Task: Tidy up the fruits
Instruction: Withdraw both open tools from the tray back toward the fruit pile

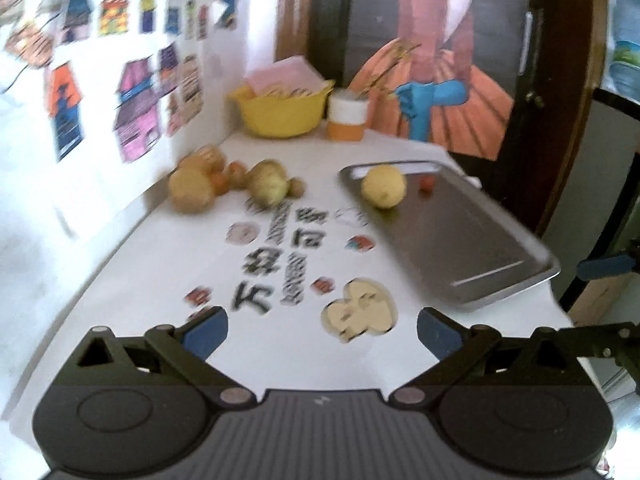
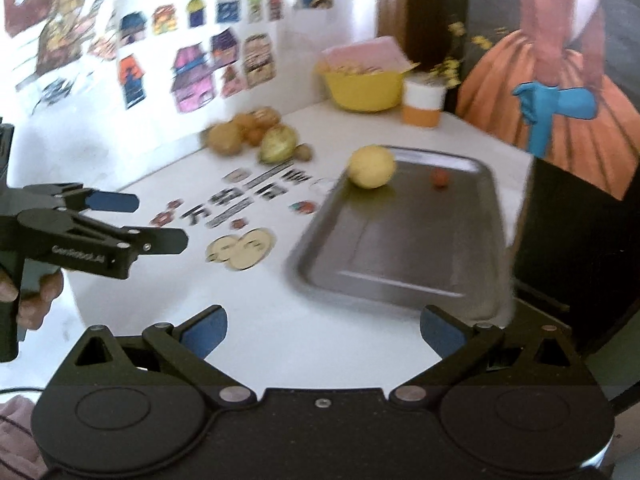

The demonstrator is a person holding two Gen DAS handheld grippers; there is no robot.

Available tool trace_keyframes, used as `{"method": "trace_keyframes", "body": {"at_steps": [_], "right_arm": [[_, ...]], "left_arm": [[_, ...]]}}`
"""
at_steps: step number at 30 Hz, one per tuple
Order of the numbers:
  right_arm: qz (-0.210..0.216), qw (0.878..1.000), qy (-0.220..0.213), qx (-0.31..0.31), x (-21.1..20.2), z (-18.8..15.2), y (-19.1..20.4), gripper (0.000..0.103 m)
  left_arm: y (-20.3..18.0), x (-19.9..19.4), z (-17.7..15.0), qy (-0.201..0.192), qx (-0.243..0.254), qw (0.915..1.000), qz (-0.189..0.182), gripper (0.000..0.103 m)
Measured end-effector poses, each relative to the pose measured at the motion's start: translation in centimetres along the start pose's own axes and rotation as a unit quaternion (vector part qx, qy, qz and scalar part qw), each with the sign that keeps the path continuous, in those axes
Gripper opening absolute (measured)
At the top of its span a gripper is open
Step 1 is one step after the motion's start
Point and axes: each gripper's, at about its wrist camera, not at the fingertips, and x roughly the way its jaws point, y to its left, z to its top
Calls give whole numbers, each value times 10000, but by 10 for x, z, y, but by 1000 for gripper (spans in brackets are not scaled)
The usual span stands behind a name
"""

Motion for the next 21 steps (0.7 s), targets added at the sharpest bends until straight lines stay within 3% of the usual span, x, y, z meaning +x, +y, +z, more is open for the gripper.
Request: {"method": "trace_keyframes", "body": {"at_steps": [11,21], "right_arm": [[509,9978,306,-294,46,32,49,102],[433,9980,-33,-464,90,87,46,102]], "left_arm": [[64,-8,-9,312,-374,9970,595,103],[94,21,20,224,-929,9920,829,103]]}}
